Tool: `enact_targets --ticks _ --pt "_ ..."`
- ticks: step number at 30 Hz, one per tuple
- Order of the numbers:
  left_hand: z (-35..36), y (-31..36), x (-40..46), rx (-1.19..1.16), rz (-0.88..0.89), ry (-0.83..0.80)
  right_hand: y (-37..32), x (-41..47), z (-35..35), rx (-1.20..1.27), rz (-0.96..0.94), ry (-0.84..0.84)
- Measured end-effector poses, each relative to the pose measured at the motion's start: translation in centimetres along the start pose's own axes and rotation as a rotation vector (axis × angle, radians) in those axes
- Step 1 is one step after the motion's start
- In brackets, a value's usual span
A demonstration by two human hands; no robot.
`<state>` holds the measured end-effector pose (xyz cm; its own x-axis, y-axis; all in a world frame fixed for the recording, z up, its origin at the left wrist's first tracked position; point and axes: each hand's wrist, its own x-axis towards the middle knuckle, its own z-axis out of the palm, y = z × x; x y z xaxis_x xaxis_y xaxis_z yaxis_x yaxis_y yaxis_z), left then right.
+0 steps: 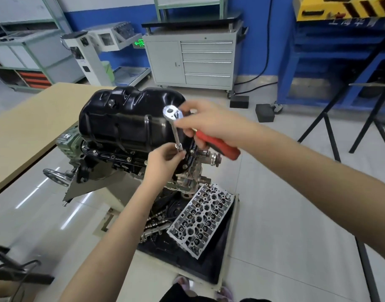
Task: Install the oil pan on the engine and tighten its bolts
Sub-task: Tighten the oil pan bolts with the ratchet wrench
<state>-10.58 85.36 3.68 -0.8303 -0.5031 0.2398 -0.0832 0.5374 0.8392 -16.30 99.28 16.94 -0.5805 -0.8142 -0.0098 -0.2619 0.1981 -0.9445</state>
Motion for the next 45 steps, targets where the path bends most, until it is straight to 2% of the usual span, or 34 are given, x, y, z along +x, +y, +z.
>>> enact_targets --ticks 4,7,12,15,33,36,41,45 --pt "-2.2 1.0 0.1 -0.064 0.027 0.069 -2.2 0.0 -0.3 -0.072 -0.106 -0.068" --pt "-2.8 -0.1 -1.4 -0.111 -0.007 0.081 -1.7 0.3 0.9 -0.105 -0.113 -0.120" --pt "-3.3 -2.4 -2.2 -0.047 -0.103 0.117 0.1 2.2 3.3 -0.064 -0.075 -0.165" --pt "-3.2 -3.1 -1.6 0.005 -0.135 0.151 0.8 3.5 4.3 -0.128 -0.099 -0.169" --pt "-2.4 -3.6 -1.4 0.081 -0.162 0.115 1.7 4.5 3.2 -0.347 -0.149 -0.236" --pt "-2.4 -3.7 -1.4 0.077 -0.157 0.118 1.7 4.8 3.0 -0.490 -0.244 -0.231" --pt "-2.0 -3.7 -1.5 0.137 -0.146 0.150 0.7 5.8 2.7 -0.966 -0.496 -0.207" --pt "-1.9 -3.8 -1.3 0.196 -0.091 0.114 -0.4 6.8 2.6 -1.141 -0.589 -0.271"
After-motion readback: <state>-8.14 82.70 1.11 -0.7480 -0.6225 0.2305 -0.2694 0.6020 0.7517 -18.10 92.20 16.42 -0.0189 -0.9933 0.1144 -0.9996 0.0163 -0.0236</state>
